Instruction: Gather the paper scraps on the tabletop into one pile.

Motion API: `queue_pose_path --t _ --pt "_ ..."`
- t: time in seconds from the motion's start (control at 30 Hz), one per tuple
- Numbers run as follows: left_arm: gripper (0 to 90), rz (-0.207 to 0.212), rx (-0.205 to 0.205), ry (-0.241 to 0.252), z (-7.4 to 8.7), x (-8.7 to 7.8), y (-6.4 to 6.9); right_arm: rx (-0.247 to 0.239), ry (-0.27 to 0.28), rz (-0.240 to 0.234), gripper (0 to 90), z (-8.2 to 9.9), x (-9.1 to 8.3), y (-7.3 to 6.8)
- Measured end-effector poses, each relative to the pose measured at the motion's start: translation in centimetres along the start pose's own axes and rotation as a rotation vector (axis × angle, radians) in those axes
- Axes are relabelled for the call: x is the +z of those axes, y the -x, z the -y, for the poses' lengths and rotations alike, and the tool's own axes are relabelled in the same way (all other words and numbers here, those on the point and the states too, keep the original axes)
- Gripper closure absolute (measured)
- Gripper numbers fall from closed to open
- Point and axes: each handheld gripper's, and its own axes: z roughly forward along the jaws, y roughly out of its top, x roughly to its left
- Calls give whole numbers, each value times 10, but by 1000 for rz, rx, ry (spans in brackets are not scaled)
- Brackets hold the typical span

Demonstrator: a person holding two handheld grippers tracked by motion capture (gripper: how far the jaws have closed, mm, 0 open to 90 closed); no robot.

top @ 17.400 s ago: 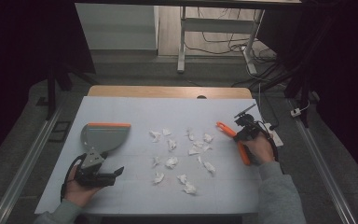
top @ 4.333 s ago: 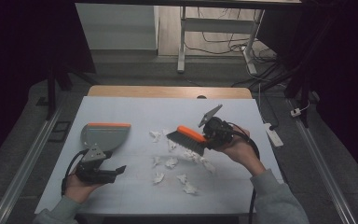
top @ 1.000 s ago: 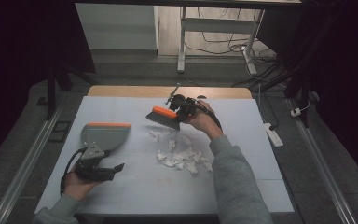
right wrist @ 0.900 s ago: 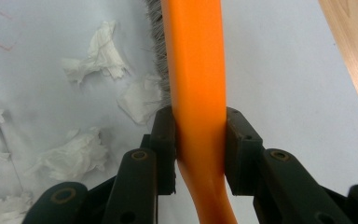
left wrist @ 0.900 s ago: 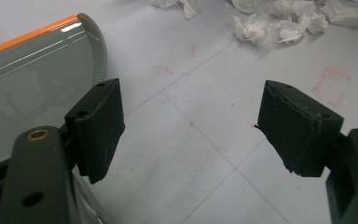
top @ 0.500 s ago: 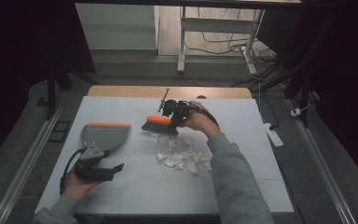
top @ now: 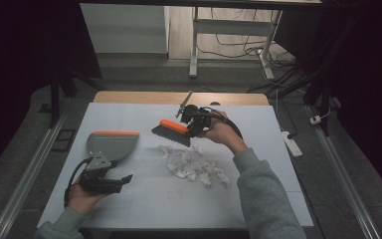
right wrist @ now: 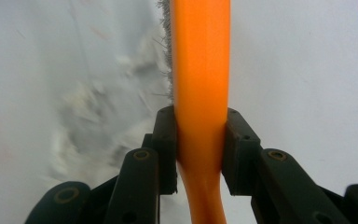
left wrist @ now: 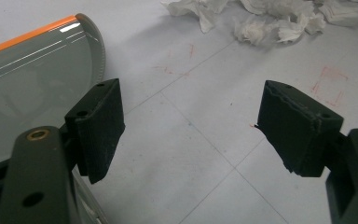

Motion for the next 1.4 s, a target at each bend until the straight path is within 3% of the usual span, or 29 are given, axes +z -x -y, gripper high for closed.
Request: queue_pose_path --t 0.2,0.27,0.37,0.47,0.6,0.63,0.7,0.77,0.87,0.93,1.0,1.07,1.17,1.4 --pt "238 -5 -4 0 0 -1 -1 122 56 -115 699 -2 1 -22" --pt "238 -5 -5 2 0 -1 -1 193 75 -168 699 -2 5 -31" --pt "238 -5 -4 3 1 -2 -1 292 37 -202 699 -5 12 -47" --pt "238 -3 1 4 0 -2 0 353 -5 -223 699 -10 19 -59" --pt "239 0 8 8 0 -2 1 385 -68 -222 699 -15 39 -63" --pt "238 -1 7 8 1 -3 1 394 -90 -211 699 -16 44 -63" --pt "238 -2 4 10 1 -3 0 385 -139 -144 699 -15 49 -62" --pt "239 -2 0 12 2 -4 -1 417 -139 -147 699 -8 46 -54" --pt "239 0 0 9 2 -3 -1 429 -167 -71 699 5 37 -44" --pt "239 -1 5 6 1 -2 0 449 -164 -62 699 13 32 -38" --pt "239 -1 7 5 1 -2 0 457 -147 -56 699 19 27 -35" --pt "239 -1 8 2 0 -1 0 487 -105 -83 699 20 20 -36" --pt "238 -2 6 0 0 0 1 486 -35 -102 699 18 10 -36" --pt "238 -4 6 -1 0 0 0 500 43 -71 699 -3 2 -27"
